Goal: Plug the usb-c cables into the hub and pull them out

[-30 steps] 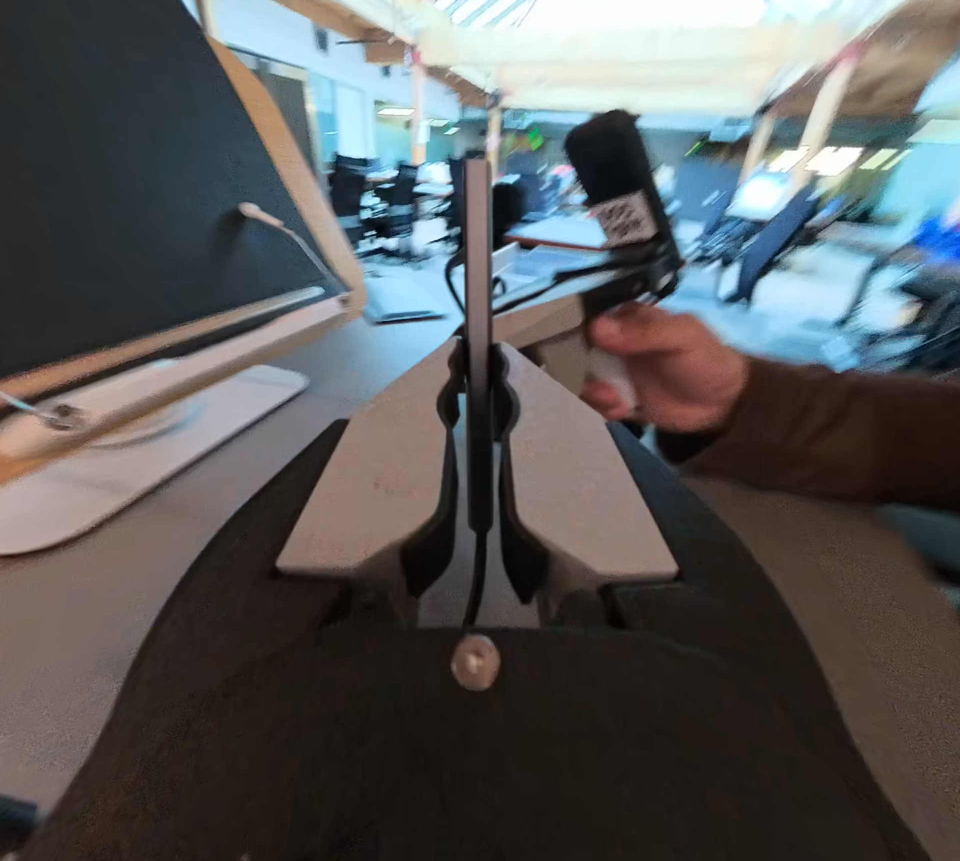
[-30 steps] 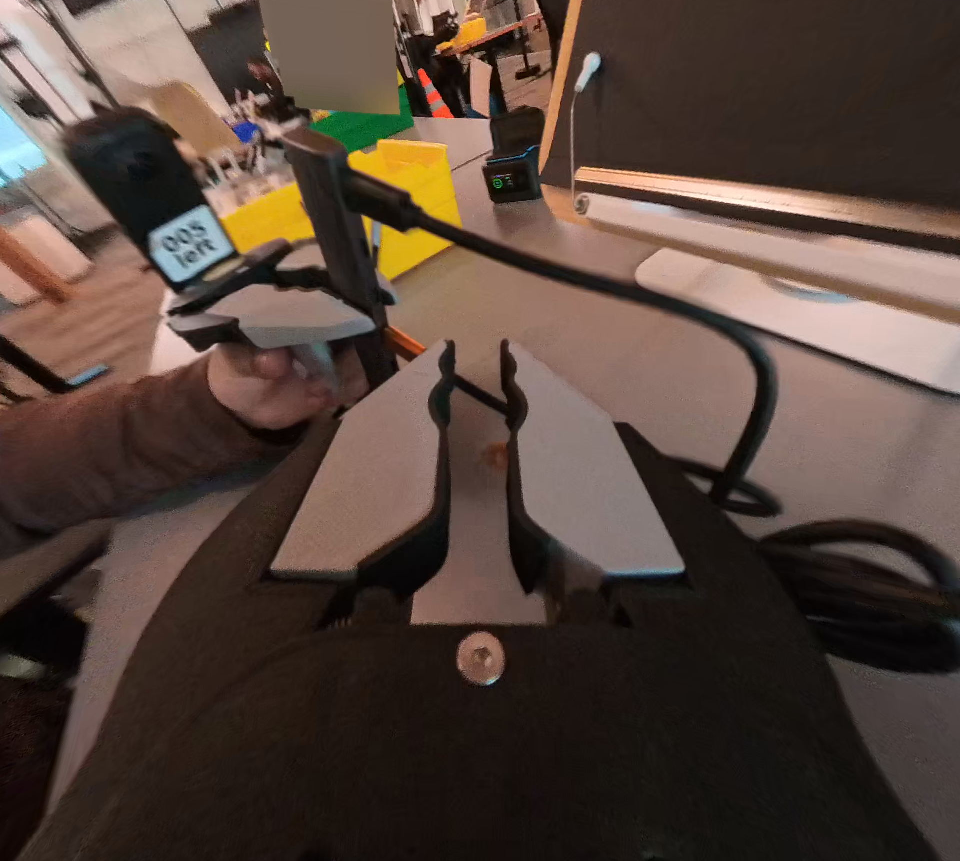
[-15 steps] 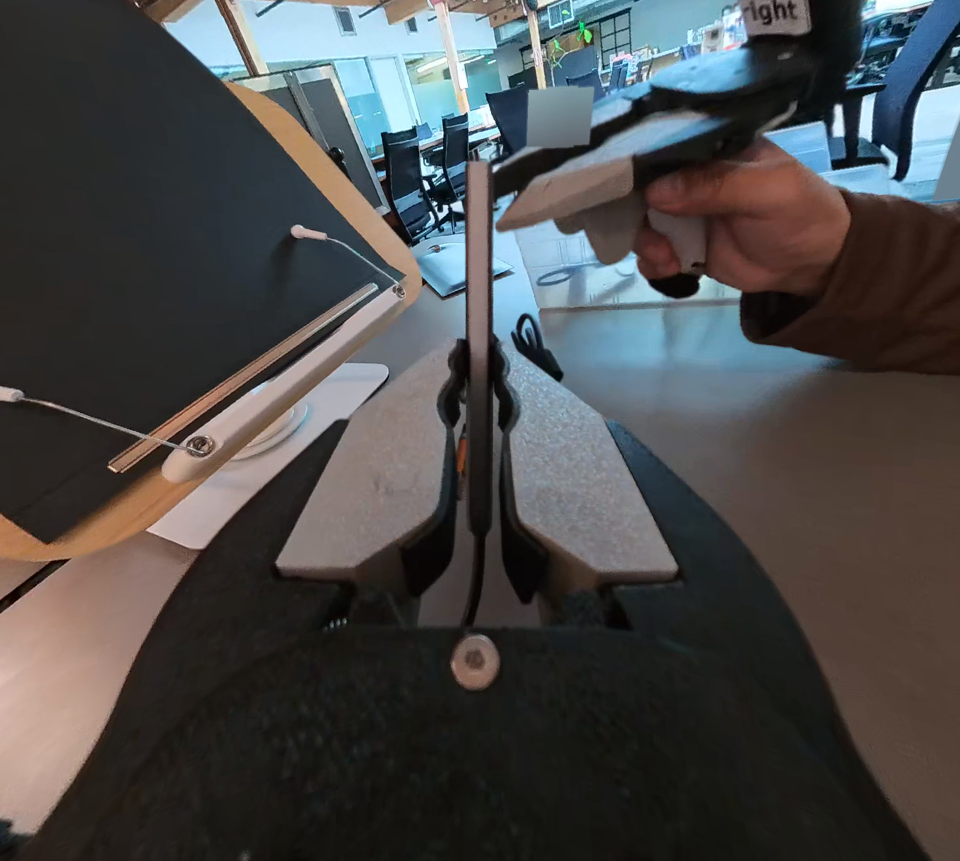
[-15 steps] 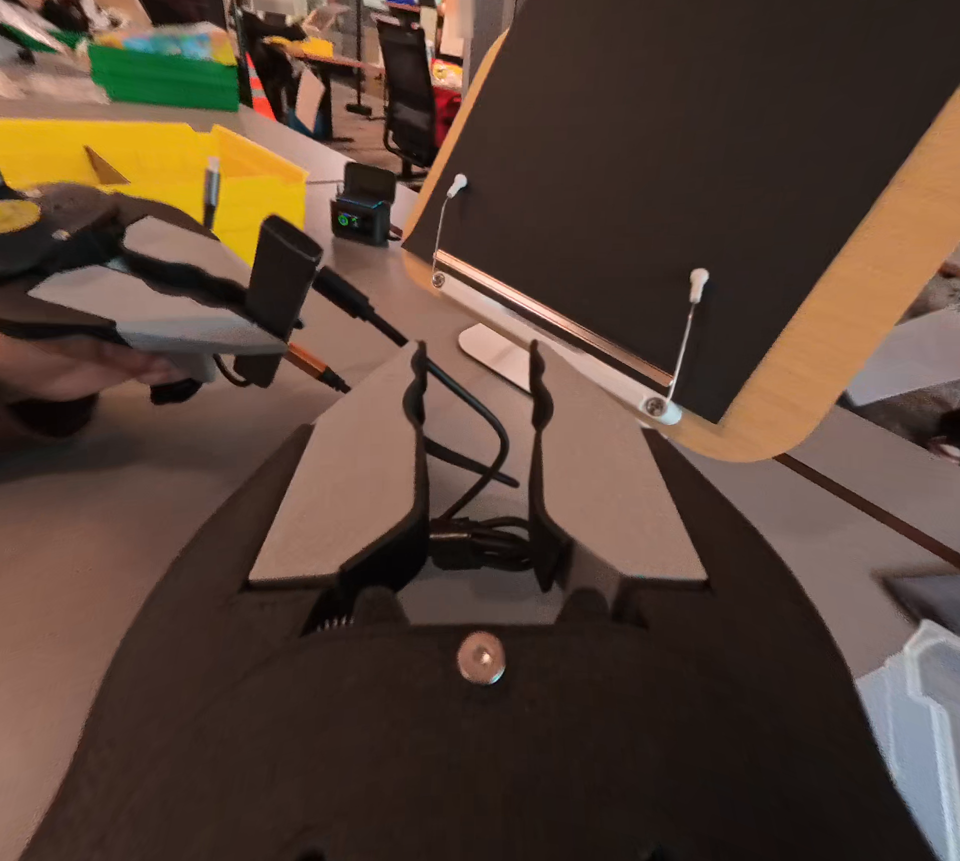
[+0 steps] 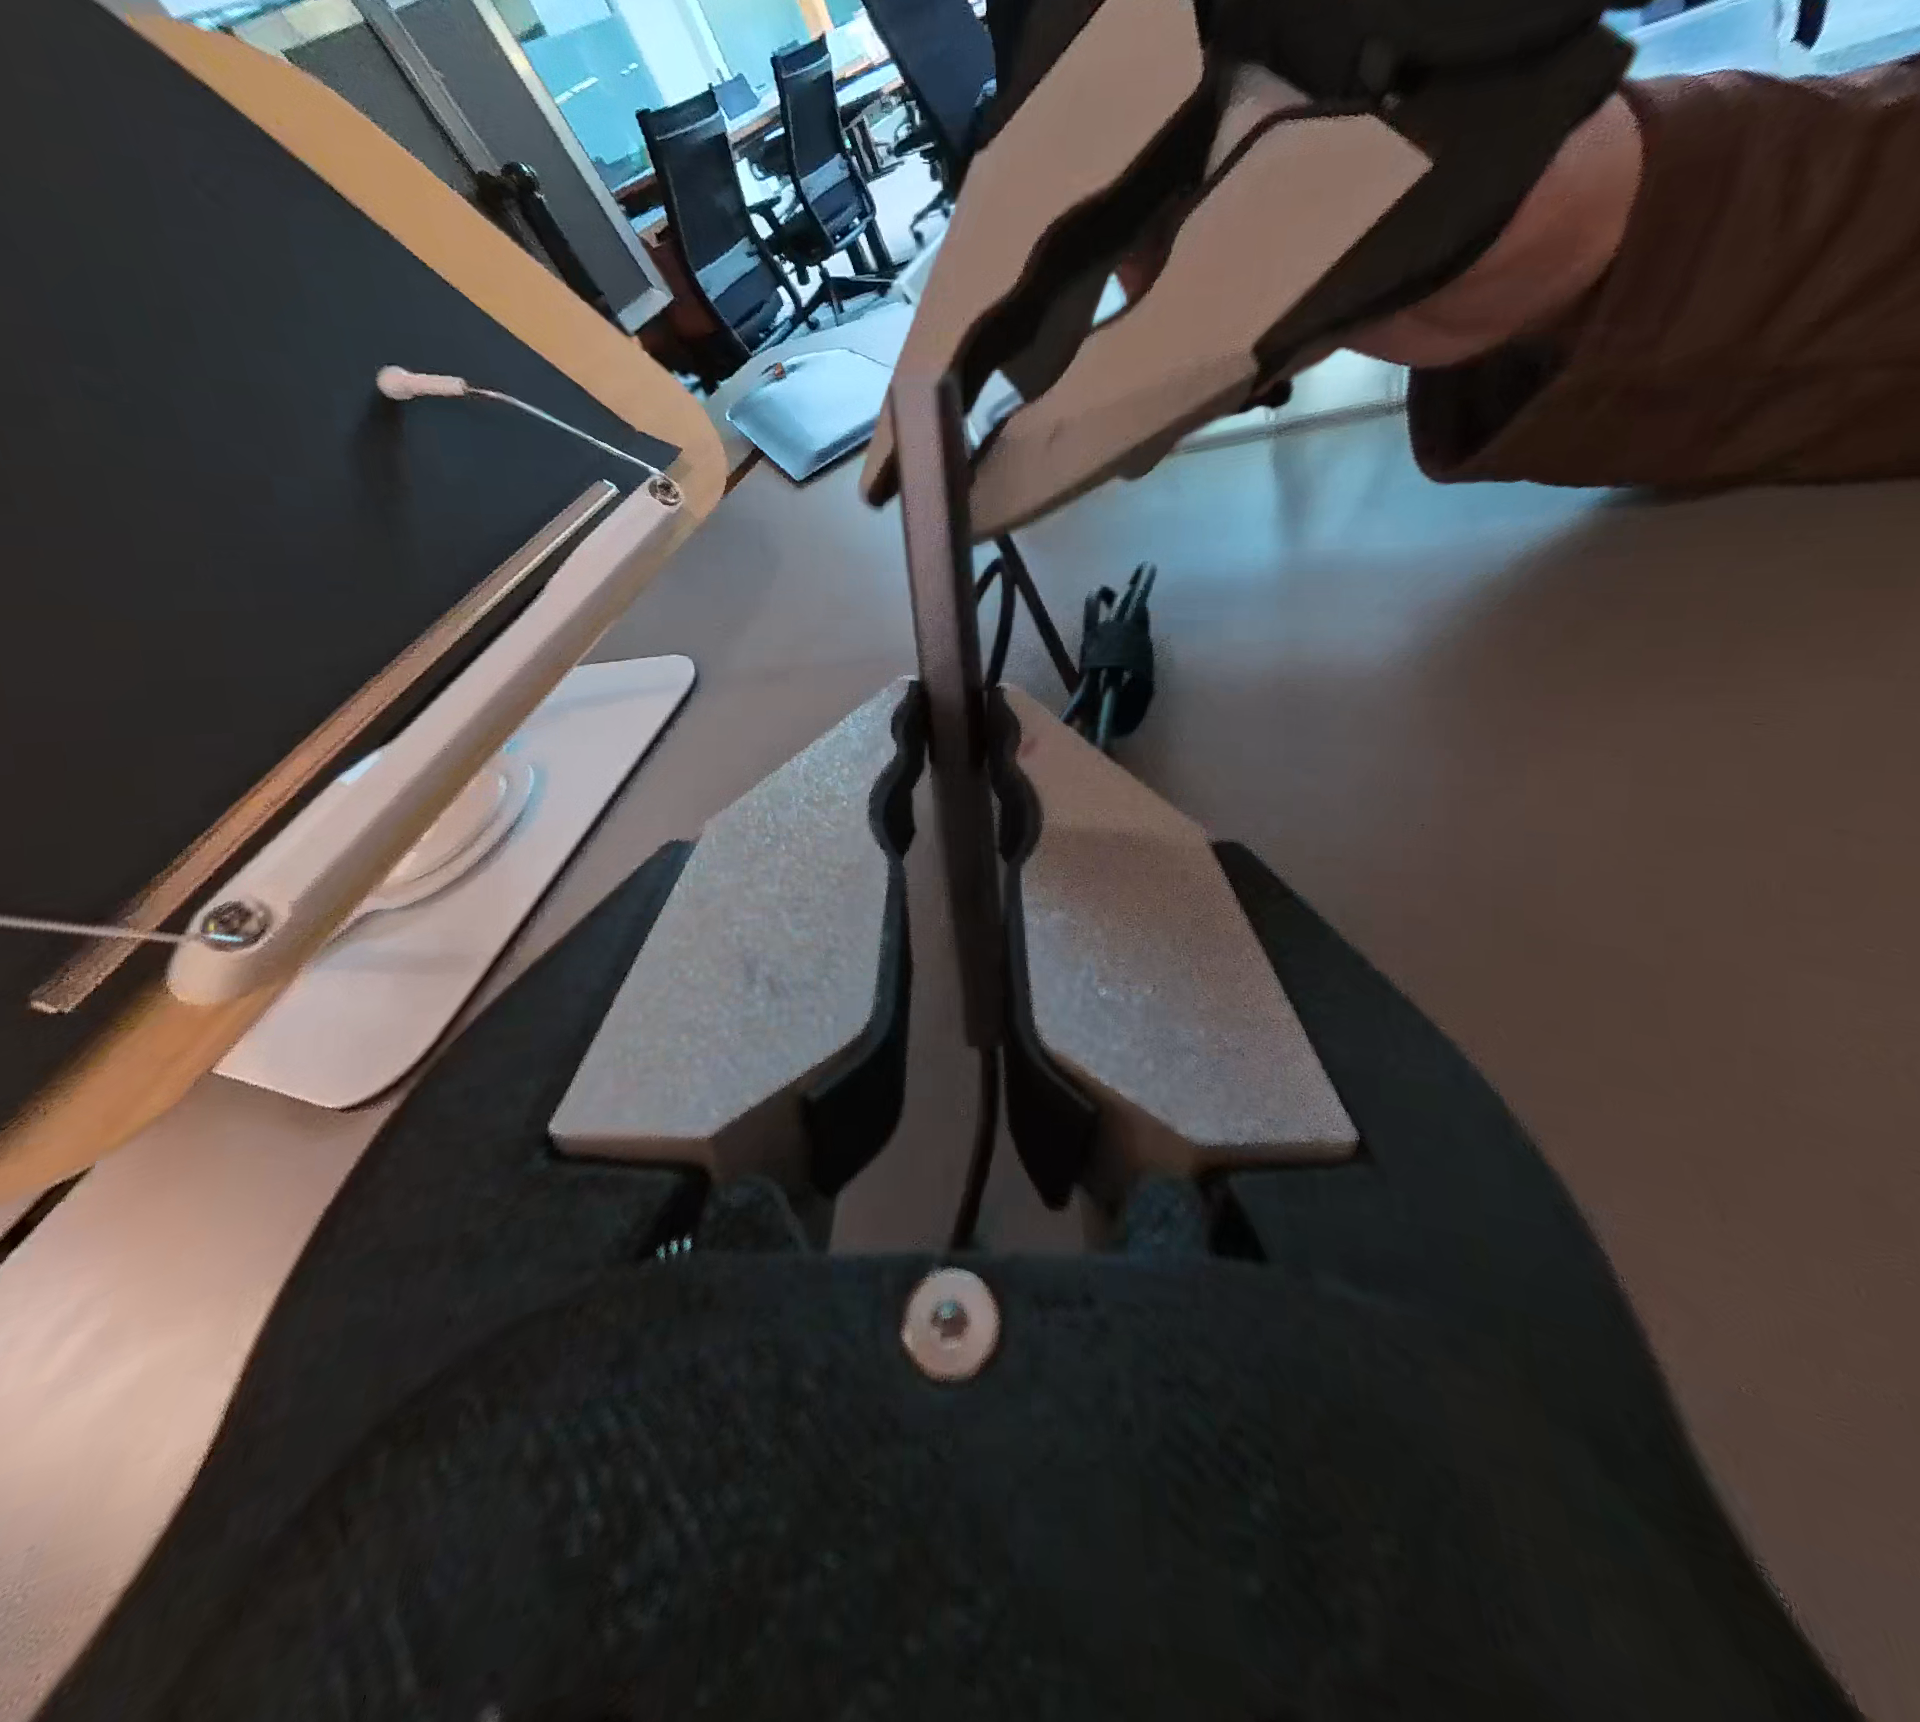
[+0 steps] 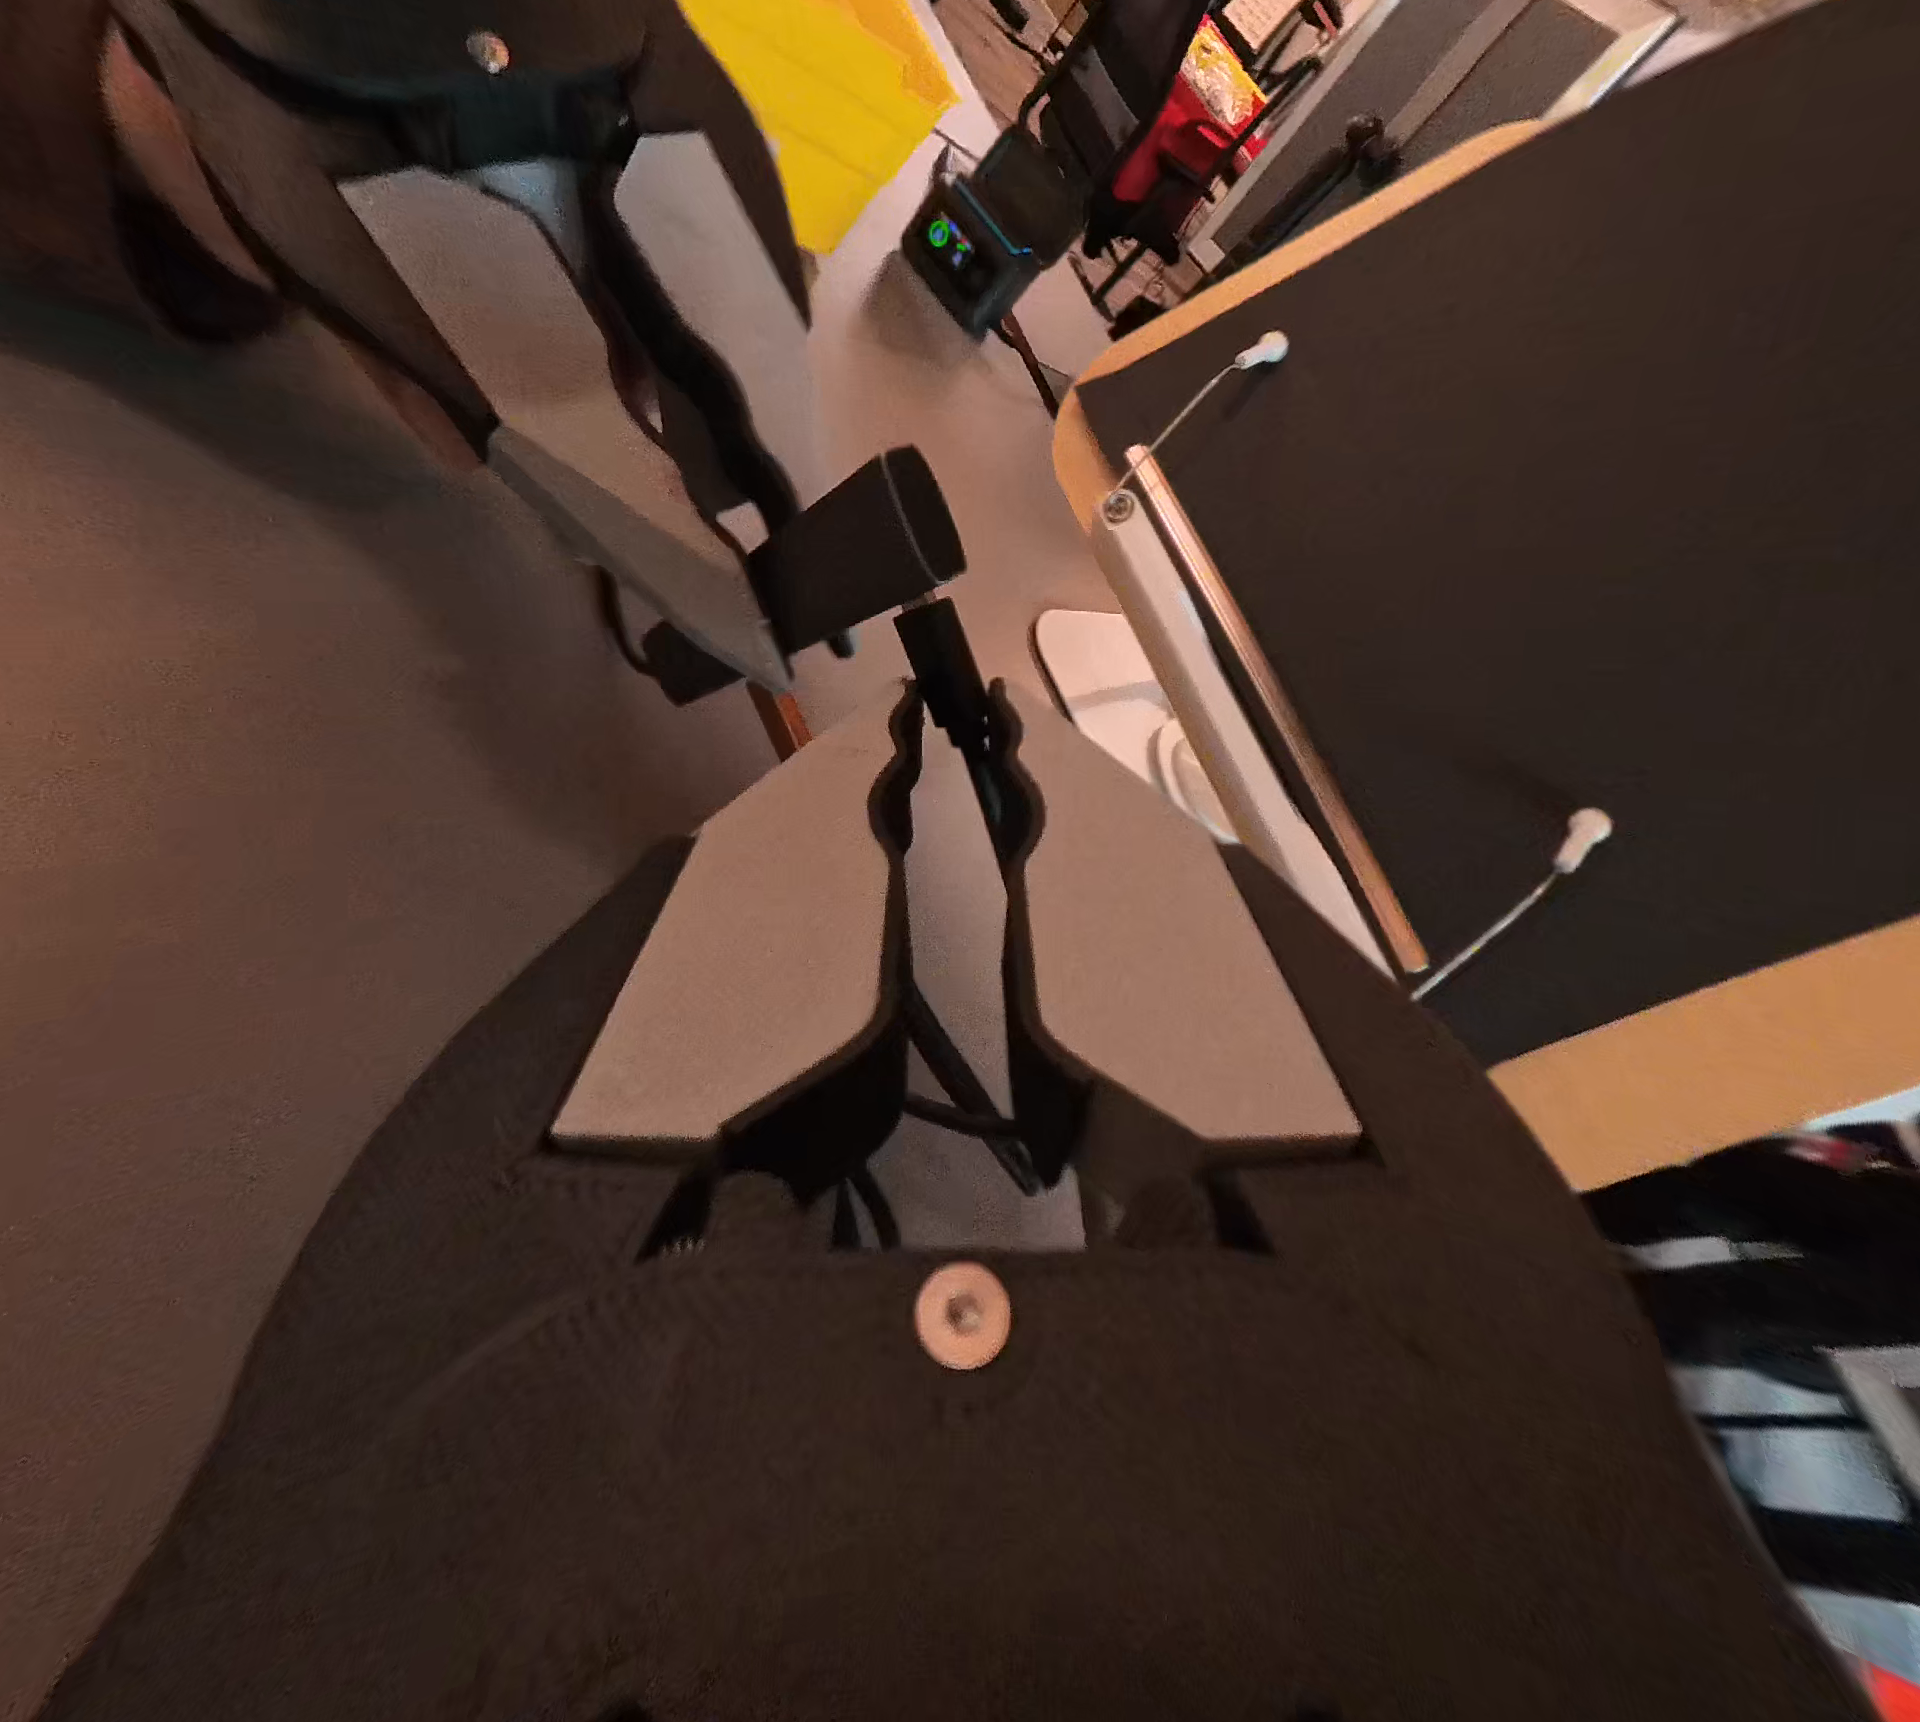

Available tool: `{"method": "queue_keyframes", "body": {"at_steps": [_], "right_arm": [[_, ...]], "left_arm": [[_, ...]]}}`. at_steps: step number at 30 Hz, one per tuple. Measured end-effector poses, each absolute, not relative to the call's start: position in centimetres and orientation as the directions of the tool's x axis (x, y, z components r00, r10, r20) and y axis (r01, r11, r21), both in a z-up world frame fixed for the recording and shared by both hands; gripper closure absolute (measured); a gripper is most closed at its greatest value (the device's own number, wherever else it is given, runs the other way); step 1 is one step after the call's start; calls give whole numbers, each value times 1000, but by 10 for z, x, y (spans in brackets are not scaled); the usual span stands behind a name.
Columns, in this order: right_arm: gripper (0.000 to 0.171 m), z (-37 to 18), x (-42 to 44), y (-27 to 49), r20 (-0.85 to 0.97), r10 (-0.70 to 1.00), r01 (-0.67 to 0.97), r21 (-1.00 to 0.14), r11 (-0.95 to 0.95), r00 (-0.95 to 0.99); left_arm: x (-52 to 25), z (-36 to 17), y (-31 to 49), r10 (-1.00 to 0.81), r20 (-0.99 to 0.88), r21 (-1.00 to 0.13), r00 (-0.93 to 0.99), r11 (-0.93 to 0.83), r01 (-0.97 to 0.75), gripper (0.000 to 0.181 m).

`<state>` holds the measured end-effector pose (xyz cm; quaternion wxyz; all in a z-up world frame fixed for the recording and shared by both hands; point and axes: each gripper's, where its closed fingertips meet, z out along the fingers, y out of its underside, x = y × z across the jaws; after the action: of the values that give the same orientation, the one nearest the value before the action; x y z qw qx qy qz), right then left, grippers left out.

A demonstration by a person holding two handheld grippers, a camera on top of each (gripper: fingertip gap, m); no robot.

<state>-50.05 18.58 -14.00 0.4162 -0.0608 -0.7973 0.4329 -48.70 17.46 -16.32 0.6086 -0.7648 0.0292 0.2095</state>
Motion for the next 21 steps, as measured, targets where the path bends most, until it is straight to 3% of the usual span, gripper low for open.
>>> {"method": "queue_keyframes", "body": {"at_steps": [4,12,21], "right_arm": [[163,-148,-495,175,675,392,-318,-679,661,-625],[161,-156,-501,178,610,431,-232,-718,657,-665],[162,-162,-504,179,608,443,-193,-706,681,-659]], "left_arm": [[-479,-152,178,228,-417,-900,880,-241,-364,174],[-489,-159,177,244,-588,-790,771,-377,-483,174],[-492,-162,177,275,-551,-816,788,-375,-440,174]]}}
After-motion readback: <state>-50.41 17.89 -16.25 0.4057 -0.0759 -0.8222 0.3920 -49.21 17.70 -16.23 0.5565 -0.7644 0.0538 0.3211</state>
